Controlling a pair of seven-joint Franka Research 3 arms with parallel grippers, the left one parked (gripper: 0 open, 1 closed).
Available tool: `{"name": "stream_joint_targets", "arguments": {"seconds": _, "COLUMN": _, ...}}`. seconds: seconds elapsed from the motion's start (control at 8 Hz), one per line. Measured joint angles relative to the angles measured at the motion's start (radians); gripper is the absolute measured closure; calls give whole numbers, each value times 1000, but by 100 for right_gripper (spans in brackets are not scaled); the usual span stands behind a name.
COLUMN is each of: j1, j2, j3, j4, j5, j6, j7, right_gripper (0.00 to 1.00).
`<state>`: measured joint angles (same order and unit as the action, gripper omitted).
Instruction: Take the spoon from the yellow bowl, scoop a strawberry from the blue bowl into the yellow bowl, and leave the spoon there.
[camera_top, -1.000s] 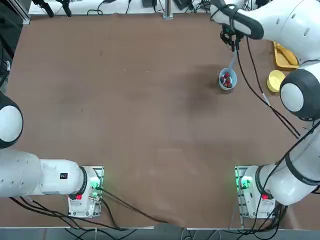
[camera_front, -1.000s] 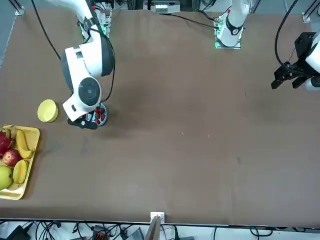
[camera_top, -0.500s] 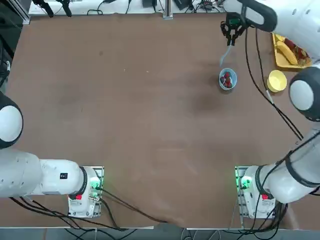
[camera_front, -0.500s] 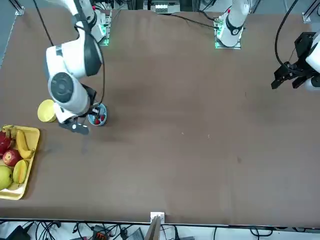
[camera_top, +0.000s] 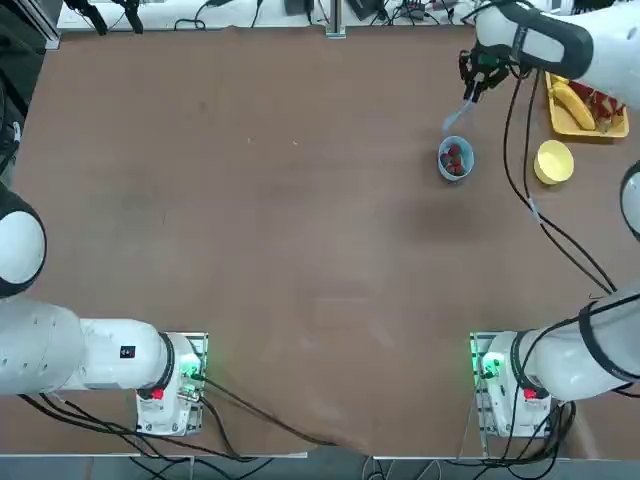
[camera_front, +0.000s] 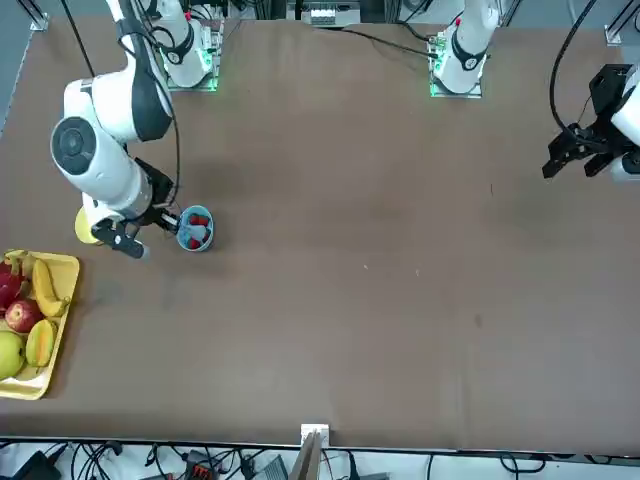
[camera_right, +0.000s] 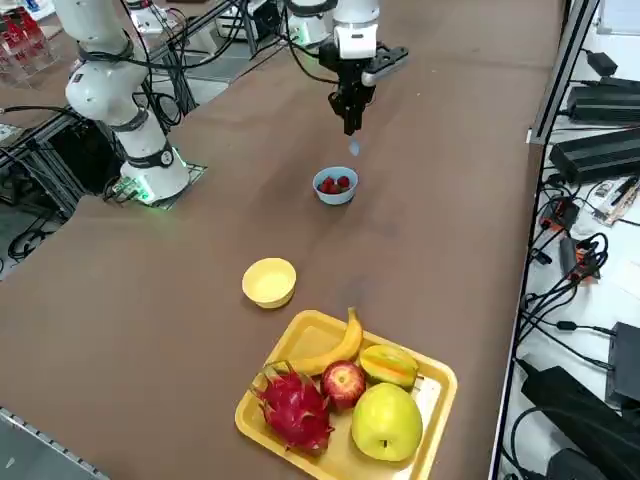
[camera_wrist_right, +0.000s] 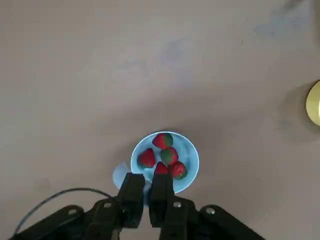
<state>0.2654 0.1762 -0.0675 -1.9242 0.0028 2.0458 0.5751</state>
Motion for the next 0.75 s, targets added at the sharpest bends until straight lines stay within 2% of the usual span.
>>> {"name": "stream_joint_targets", "arguments": {"seconds": 0.25, "j1": -14, "j2": -32, "j3": 0, "j4": -69, "j5": 25, "j6": 42, "j7": 3, "right_gripper": 90}}
{"name": "stream_joint_targets", "arguments": {"seconds": 0.75, "j1": -43, "j2": -123, "j3": 0, "j4": -268, "j5": 42, "j6": 256, "j7": 4, "right_gripper": 90}}
